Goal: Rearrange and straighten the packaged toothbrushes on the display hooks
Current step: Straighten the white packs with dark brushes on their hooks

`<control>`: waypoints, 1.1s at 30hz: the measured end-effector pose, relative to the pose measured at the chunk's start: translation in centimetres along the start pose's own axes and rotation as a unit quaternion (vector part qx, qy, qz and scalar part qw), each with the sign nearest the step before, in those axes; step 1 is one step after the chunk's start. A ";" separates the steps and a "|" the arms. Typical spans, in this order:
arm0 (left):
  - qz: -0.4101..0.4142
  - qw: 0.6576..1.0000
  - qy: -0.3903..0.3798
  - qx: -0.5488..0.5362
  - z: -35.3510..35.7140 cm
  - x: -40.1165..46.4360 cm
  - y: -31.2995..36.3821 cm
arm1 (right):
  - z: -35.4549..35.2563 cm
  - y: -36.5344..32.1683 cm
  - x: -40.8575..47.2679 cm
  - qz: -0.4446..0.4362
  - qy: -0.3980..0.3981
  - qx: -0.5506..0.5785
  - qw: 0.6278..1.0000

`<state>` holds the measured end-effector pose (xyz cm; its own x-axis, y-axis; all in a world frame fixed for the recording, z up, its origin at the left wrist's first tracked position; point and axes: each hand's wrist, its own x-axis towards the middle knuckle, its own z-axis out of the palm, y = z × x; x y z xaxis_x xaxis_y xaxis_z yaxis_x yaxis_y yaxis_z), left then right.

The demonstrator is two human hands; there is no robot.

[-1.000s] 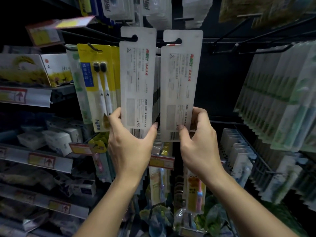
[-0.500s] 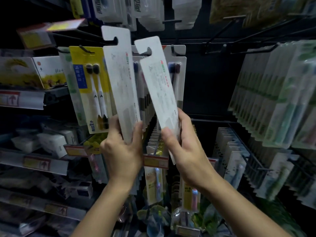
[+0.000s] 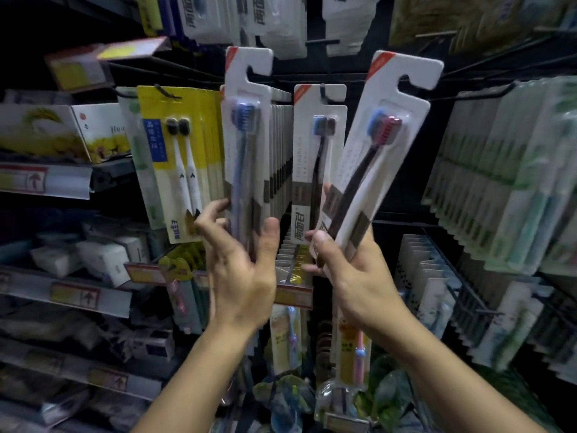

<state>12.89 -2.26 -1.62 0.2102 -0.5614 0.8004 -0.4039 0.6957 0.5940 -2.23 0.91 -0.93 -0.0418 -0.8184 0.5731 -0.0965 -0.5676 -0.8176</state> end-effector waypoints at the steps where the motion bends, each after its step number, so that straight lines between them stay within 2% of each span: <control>1: -0.003 1.000 -0.003 0.002 0.0 0.0 -0.1 | -0.1 -0.1 0.0 0.012 0.005 0.013 1.000; 11: -0.036 0.997 0.062 0.032 -0.3 0.1 -0.3 | -0.9 -1.0 -0.2 0.028 0.044 0.027 0.998; 24: -0.069 0.995 0.050 0.053 -0.6 -0.1 0.2 | -0.9 -0.5 -0.1 0.049 0.021 0.006 0.999; 33: -0.093 0.990 0.082 0.062 -0.6 0.3 0.3 | -0.6 -0.7 0.5 0.080 0.011 0.025 0.996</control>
<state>13.40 -1.97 -1.19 0.4285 -0.5867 0.6871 -0.4493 0.5214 0.7254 -2.83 0.95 -0.03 -0.0739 -0.8968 0.4362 -0.0382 -0.4345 -0.8998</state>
